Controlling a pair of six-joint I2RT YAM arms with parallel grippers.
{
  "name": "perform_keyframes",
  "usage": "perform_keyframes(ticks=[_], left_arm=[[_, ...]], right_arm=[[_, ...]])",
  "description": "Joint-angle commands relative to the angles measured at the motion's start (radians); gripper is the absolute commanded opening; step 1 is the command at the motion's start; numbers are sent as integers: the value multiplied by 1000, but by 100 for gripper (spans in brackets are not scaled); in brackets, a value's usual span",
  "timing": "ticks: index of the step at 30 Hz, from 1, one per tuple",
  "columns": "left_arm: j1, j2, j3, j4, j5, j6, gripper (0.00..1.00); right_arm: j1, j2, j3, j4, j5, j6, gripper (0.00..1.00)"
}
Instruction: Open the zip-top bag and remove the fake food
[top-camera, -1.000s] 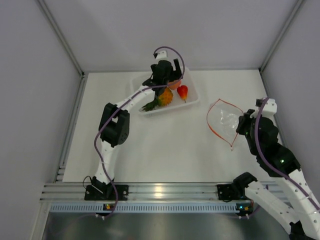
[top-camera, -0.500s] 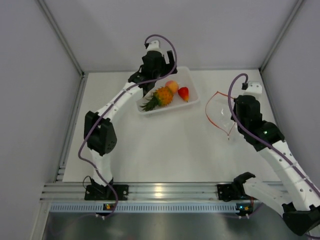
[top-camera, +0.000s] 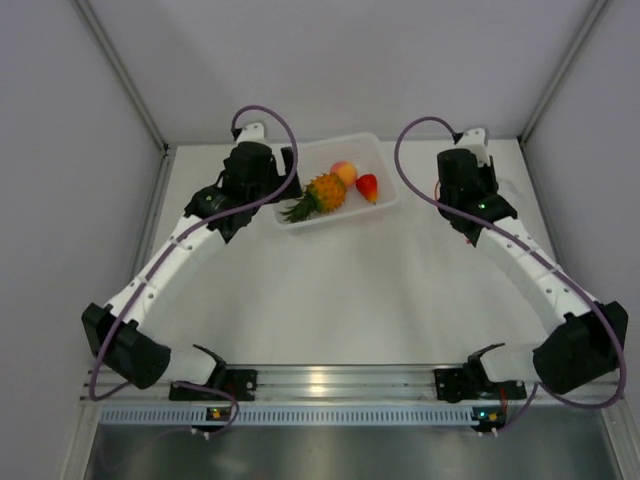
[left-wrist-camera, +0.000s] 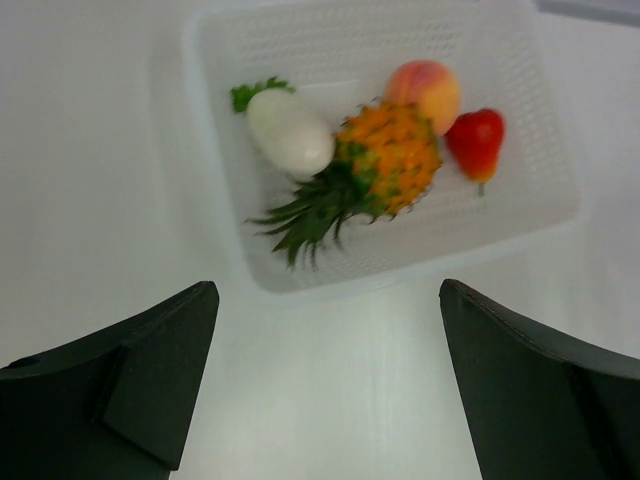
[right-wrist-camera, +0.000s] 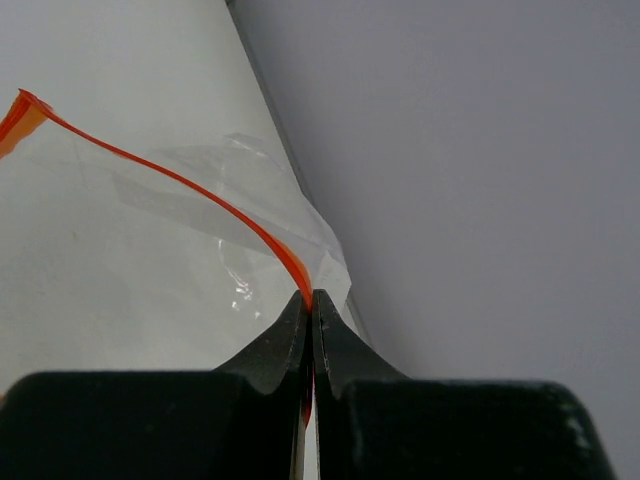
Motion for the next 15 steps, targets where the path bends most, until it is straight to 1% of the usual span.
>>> perform_keyframes(ticks=[1,2,3,4,6,7,8,11,12,13,14,15], left_arm=[[23,-136,-60,-199,-127,15,98],[24,-162,-76,-222,-152,19,98],[24,-188,-107,-239,-190,28,98],[24,-240,-125,-254,-205,33,98],[25,-285,-156,-297,-224,42,98],[25,-328,-164,-312,-222,47,98],[25,-348,-169,-328,-221,51,98],[27,-423,-208,-331,-230,70,98],[25,-440,-218,-326,-244,71,98],[27,-460,-237,-328,-292,73,98],[25,-464,-247,-326,-323,68,98],[25,-468,-254,-325,-357,56,98]], right_arm=[[-49,56,4,146,95,-144,0],[-57,86,-3,169,101,-146,0],[-68,100,-3,164,98,-111,0],[-68,123,2,155,81,-82,2],[-66,139,7,111,31,-16,10],[-66,148,5,95,14,37,16],[-56,168,0,83,9,61,28],[-17,189,-13,74,-19,105,47],[10,193,-13,69,-23,137,51],[21,190,-6,49,-35,165,62],[38,183,0,39,-43,182,66],[44,174,5,26,-57,191,66]])
